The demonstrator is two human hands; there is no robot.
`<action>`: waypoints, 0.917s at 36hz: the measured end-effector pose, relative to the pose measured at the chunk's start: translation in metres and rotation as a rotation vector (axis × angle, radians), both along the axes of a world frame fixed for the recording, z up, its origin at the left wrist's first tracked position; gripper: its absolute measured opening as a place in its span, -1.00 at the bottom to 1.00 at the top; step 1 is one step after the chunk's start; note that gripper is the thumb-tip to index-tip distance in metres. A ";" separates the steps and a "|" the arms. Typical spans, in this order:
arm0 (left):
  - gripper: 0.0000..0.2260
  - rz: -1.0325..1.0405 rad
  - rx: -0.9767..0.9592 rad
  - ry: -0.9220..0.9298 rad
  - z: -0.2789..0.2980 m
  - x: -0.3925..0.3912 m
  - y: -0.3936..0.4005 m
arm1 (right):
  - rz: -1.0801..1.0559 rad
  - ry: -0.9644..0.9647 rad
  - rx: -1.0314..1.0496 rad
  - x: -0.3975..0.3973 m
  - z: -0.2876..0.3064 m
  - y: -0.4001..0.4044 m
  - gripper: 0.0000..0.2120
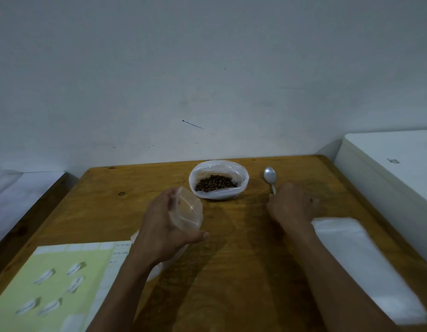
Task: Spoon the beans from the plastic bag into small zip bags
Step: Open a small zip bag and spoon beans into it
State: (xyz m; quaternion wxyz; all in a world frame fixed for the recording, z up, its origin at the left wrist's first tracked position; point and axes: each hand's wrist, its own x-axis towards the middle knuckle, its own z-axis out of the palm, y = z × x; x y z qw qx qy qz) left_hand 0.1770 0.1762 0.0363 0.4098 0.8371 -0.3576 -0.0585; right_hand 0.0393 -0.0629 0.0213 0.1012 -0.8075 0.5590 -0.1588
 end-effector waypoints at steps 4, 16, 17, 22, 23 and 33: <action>0.04 0.021 0.020 0.002 -0.001 0.001 0.001 | -0.009 -0.027 0.012 0.003 -0.001 0.000 -0.84; -0.01 0.085 -0.009 -0.010 -0.006 0.008 0.005 | 0.049 -0.604 0.019 -0.010 0.036 0.015 -0.90; -0.01 0.094 -0.015 -0.013 -0.007 0.009 0.005 | 0.069 -0.694 0.015 -0.013 0.047 0.020 -0.91; -0.02 0.127 -0.005 0.014 -0.012 0.012 0.000 | 0.215 -0.999 0.218 -0.018 0.077 0.045 -0.87; -0.02 0.127 -0.001 0.021 -0.013 0.011 -0.001 | 0.230 -1.033 0.284 -0.017 0.079 0.050 -0.87; 0.03 0.117 0.029 0.072 -0.021 0.017 -0.002 | 0.260 -0.993 0.473 -0.002 0.060 0.067 -0.95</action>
